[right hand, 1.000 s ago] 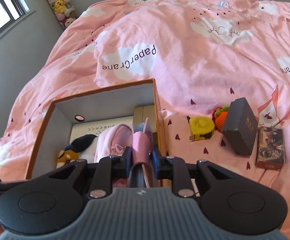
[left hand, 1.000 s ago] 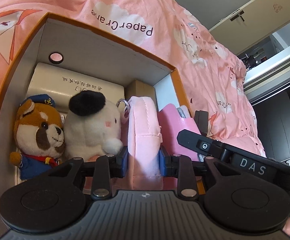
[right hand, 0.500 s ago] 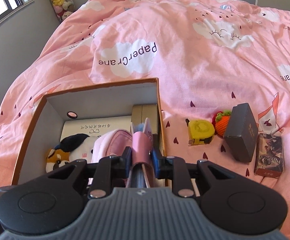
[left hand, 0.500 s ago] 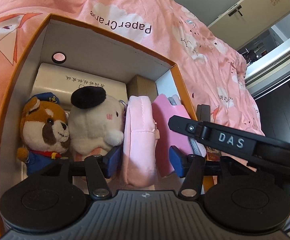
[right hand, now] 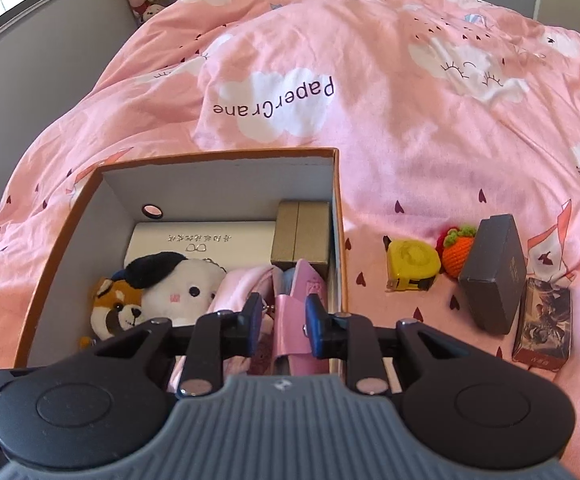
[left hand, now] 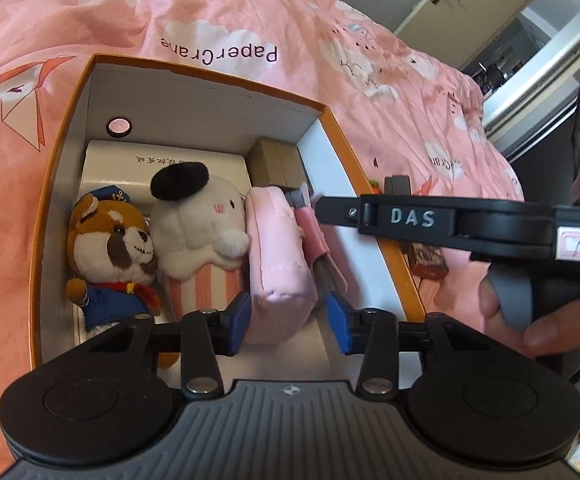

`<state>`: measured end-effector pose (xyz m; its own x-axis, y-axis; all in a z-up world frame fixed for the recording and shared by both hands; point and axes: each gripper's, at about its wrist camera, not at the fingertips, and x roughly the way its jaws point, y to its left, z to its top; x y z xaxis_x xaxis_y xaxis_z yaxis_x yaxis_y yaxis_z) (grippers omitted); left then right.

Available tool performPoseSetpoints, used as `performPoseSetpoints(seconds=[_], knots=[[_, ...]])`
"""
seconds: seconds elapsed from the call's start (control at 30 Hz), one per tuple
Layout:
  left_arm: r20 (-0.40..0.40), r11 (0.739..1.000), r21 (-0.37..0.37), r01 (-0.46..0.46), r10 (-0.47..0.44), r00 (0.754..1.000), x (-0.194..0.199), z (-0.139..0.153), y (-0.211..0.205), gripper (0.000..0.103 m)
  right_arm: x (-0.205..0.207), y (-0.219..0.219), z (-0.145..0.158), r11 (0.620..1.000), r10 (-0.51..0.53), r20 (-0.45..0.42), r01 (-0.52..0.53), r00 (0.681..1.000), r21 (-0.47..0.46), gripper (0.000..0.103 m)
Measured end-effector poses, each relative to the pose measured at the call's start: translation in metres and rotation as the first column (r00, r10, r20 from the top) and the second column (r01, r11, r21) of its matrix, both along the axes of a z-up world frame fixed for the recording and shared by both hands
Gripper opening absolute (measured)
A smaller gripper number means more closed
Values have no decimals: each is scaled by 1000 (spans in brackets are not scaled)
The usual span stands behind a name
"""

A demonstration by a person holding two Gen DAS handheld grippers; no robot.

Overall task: Organize objects
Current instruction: 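Lower the pouch and wallet into the box beside the plushes and open both grippers, then grasp the dark grey gift box with the left gripper while the right gripper grasps the card box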

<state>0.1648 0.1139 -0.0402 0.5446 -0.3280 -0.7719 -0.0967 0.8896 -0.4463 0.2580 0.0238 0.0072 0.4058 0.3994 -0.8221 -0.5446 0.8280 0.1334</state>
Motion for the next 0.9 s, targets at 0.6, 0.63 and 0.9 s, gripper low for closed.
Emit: performPoseSetpoints(seconds=[0.6,0.63,0.9], knots=[[-44,999,50,-14,16,999,8,-20,-10,20,-53,-62,3,1000,2,65,-2,998,-1,28],[-51,999,53,-9,12,999,7,-21,-10,21,-54,-65,1,1000,-9,56,8,998,11,28],[45,987,159,6,-13,999,-11,21,-18,36,-63,-100,12,992,-77,90,67,993,109,32]])
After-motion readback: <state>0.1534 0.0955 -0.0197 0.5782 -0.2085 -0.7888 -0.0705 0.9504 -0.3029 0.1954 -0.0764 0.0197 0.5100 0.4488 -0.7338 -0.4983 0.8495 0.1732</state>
